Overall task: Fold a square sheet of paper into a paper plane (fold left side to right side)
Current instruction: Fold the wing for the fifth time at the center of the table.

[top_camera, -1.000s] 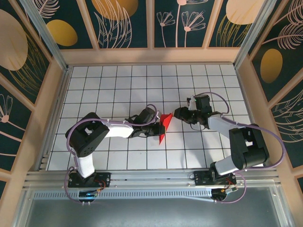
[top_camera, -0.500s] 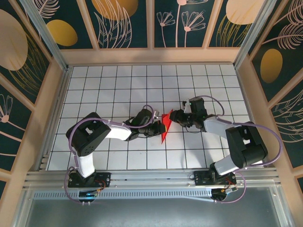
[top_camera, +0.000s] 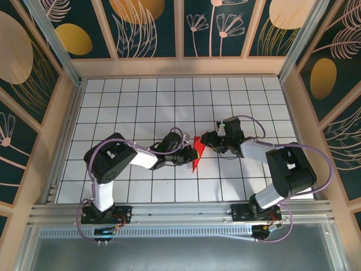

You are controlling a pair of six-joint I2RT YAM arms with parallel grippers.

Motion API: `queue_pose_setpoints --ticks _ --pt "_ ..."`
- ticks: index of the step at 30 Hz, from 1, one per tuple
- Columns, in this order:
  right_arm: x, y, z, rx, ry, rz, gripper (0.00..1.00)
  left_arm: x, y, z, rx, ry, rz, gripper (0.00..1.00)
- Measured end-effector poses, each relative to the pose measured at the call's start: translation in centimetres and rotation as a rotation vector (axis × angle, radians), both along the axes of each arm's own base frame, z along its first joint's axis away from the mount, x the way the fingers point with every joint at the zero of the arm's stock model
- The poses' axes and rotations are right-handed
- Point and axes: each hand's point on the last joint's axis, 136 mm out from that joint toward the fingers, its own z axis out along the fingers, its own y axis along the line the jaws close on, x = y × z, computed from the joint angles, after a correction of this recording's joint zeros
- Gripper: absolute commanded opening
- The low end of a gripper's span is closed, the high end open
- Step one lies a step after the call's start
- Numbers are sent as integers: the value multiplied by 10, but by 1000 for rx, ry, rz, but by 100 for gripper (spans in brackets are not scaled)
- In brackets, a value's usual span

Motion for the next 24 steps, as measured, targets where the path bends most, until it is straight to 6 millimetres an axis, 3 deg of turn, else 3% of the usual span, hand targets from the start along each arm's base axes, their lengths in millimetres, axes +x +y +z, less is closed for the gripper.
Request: queue_pose_setpoints --ticks 24 --pt "-6 8 -20 -11 54 10 45 1 -2 -2 -35 16 20 0"
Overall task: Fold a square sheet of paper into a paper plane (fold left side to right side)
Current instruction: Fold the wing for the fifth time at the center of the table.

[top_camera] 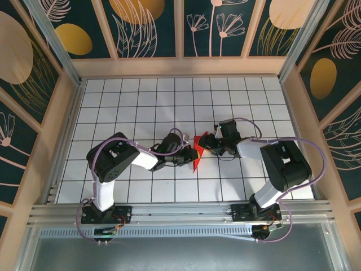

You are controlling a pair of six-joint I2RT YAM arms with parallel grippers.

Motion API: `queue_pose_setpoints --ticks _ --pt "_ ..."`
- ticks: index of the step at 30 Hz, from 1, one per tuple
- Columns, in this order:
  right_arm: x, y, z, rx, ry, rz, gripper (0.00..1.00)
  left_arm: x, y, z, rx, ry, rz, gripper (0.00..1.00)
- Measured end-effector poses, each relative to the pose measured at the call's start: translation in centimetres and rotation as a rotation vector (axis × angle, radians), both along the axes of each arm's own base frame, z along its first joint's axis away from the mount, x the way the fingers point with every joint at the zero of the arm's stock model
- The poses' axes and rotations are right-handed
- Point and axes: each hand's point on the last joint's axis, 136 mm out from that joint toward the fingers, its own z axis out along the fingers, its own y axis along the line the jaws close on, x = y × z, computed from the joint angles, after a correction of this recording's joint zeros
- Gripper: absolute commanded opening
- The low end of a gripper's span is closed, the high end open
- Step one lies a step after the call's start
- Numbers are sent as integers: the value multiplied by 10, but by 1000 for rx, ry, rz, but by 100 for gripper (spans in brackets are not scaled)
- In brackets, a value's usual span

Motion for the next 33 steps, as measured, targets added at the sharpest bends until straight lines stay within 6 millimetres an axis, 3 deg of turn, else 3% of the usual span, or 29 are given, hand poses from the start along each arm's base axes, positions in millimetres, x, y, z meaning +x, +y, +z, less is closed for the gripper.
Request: queue_pose_setpoints --ticks 14,19,26,33 --pt "1 2 -6 -19 23 1 44 1 1 1 -1 0 3 28" --pt "1 2 -6 -21 24 2 44 6 10 4 2 -6 23 34" --pt "1 2 -6 -21 24 2 44 12 15 5 4 -9 36 34" --pt "1 2 -6 -21 24 2 44 20 14 4 17 -18 43 27"
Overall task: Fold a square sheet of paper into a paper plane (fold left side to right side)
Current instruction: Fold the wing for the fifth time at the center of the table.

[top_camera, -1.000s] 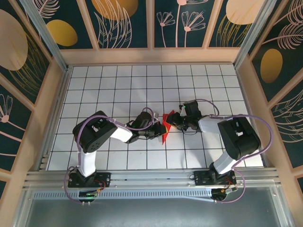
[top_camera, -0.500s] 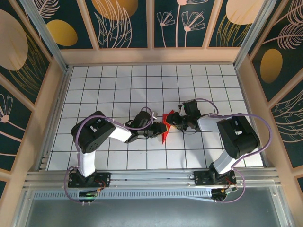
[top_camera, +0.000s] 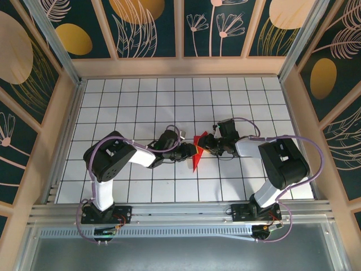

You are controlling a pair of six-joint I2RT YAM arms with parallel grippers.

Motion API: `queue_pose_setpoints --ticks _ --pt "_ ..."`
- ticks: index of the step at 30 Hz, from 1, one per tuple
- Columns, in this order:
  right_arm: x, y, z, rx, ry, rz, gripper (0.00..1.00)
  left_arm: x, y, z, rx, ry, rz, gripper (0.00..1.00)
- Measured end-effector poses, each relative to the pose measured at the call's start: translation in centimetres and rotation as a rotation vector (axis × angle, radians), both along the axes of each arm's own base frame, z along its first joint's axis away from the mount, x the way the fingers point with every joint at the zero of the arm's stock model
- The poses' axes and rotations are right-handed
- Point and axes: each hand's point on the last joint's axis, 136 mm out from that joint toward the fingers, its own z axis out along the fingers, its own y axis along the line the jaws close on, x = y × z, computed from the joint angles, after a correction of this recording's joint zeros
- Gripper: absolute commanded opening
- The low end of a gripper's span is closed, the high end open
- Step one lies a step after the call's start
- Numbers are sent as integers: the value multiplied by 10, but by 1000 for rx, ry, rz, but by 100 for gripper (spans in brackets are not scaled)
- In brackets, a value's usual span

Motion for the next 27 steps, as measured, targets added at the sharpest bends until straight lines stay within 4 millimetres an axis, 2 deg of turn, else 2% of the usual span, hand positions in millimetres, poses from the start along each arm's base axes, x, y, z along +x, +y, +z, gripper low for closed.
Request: queue_pose_setpoints --ticks 14,27 --pt "0 0 0 -3 0 -1 44 4 4 -10 48 -5 9 6" --pt "0 0 0 -20 -4 -2 44 4 2 -14 51 -4 -2 1"
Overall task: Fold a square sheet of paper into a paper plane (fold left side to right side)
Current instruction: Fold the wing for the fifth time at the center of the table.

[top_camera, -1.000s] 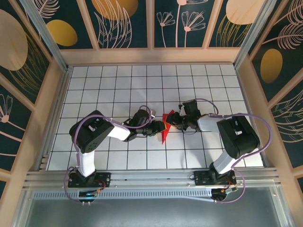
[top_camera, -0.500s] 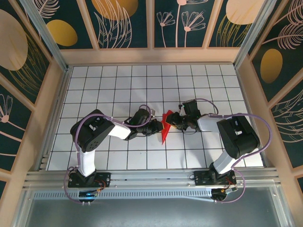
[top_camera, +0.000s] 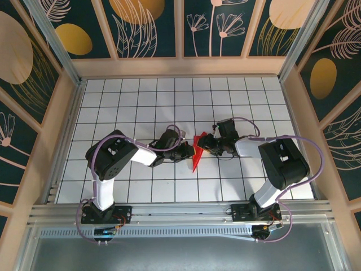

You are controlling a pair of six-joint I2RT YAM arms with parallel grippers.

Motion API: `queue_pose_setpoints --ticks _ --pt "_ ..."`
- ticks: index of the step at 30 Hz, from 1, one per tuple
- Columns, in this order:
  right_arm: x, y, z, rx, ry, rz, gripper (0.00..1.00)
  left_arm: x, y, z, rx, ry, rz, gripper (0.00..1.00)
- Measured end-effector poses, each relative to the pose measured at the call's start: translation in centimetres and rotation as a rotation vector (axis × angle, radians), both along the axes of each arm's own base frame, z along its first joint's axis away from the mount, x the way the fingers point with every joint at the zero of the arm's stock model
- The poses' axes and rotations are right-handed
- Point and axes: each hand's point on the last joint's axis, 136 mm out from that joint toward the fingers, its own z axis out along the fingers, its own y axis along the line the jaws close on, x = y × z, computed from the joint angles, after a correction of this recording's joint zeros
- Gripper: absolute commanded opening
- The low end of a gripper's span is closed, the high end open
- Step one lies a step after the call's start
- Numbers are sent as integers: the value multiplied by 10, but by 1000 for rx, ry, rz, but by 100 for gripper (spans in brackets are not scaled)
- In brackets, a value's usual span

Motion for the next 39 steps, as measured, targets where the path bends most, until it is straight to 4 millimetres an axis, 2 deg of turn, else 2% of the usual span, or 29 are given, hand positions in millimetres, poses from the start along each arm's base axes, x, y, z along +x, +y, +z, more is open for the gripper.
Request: queue_pose_setpoints --ticks 16,21,23,27,30,35,39 --pt "4 -1 8 -7 -36 -13 41 0 0 -1 -3 6 -6 0" --pt "4 -9 9 -48 -41 -33 40 0 -1 -1 -5 8 -11 0" --pt "4 -10 13 -58 -57 -29 35 0 -1 -1 -5 8 -13 0" --pt "8 -7 22 -56 -90 -7 15 0 -1 -1 -3 6 -16 0" --pt "12 -3 29 -49 -111 10 4 0 -1 -1 -2 7 -16 0" --pt "17 5 30 -49 -123 34 1 0 -1 -1 -1 4 -18 0" --pt "17 8 19 -61 -95 43 1 0 -1 -1 0 2 -20 0"
